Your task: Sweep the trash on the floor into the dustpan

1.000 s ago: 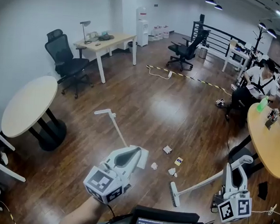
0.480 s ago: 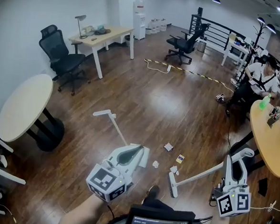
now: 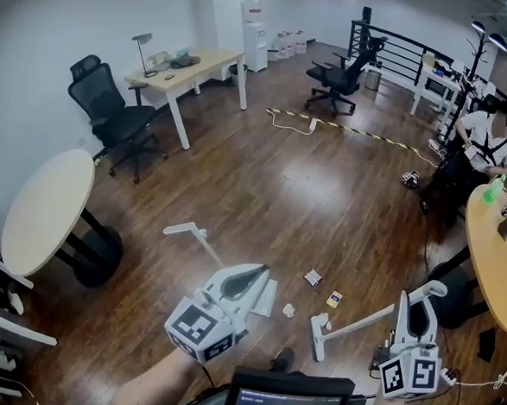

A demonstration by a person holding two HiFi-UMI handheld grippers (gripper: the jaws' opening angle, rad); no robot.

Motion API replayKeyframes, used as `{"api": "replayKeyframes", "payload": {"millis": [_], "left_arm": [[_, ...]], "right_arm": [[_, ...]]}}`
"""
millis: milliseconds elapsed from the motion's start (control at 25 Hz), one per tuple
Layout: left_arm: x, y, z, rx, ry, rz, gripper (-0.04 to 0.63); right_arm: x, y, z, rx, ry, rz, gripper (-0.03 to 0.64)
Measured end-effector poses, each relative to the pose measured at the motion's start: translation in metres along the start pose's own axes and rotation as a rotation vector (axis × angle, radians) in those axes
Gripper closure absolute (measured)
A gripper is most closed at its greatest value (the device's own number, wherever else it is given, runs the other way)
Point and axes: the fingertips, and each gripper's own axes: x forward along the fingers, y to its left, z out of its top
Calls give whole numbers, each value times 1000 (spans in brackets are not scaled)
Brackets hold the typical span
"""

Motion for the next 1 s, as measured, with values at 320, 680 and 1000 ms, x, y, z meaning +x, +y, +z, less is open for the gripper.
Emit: {"api": "replayKeyframes", "payload": {"millis": [320,680,1000], "left_arm": [[85,29,-13,15,29,2,591],[141,90,-47,-39,76,-16,591],[156,166,-101,-12,119,-80,591]], "right_arm": [[62,-40,-26,-1,4,-7,488],[130,-46,-76,-8,35,-84,488],[175,-27,-155,-23,92,-237,488]]}}
